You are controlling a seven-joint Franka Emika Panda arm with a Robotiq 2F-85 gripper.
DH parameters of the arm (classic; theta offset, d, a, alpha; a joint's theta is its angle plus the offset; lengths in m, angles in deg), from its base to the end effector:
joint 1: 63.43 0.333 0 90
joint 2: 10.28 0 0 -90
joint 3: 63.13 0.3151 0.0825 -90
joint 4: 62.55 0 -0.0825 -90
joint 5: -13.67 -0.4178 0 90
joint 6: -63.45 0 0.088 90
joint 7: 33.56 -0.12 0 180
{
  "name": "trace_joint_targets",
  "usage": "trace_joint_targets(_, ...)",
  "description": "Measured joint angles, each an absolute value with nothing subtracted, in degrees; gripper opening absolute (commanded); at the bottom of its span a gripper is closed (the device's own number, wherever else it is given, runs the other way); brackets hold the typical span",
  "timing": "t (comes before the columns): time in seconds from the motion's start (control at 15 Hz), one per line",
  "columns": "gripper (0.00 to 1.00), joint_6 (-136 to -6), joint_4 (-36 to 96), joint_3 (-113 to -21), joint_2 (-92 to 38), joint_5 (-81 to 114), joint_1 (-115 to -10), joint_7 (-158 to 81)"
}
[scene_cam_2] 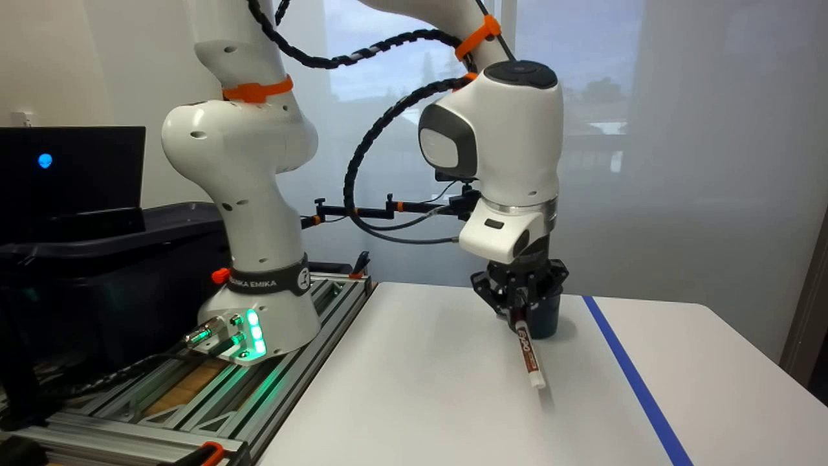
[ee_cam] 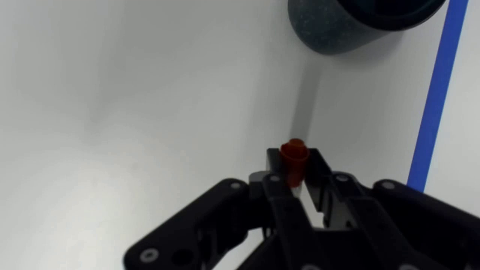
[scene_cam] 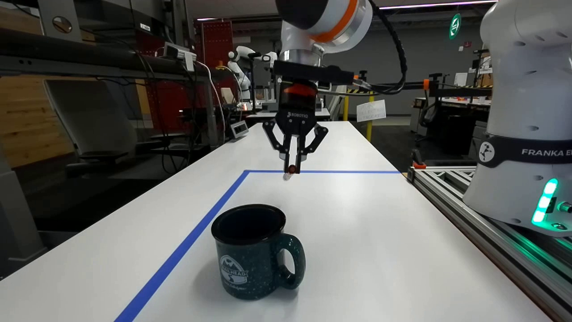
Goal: Remove the marker from the cup
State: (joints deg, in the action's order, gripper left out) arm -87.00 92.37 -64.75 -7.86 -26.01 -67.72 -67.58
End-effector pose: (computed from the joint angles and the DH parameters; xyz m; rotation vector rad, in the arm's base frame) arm 0.4120 -0.0536 0.1939 -2.2423 1.7242 0.1606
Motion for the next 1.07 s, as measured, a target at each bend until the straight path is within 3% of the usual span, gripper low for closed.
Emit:
trace_joint_targets(0.8, 0.05, -92.2, 83.0, -60.6, -24.4, -48.3, -67.1, -44.0)
trace_joint_targets(0.87, 0.45, -91.8, 82.3, -60.4, -25.3, -48.3, -67.1, -43.0)
trace_joint_targets(0.93, 0.46, -91.4, 81.7, -60.4, -26.2, -47.9, -67.1, -42.0)
trace_joint_targets(1.07, 0.59, -89.6, 80.7, -60.2, -27.6, -46.5, -67.1, -39.7)
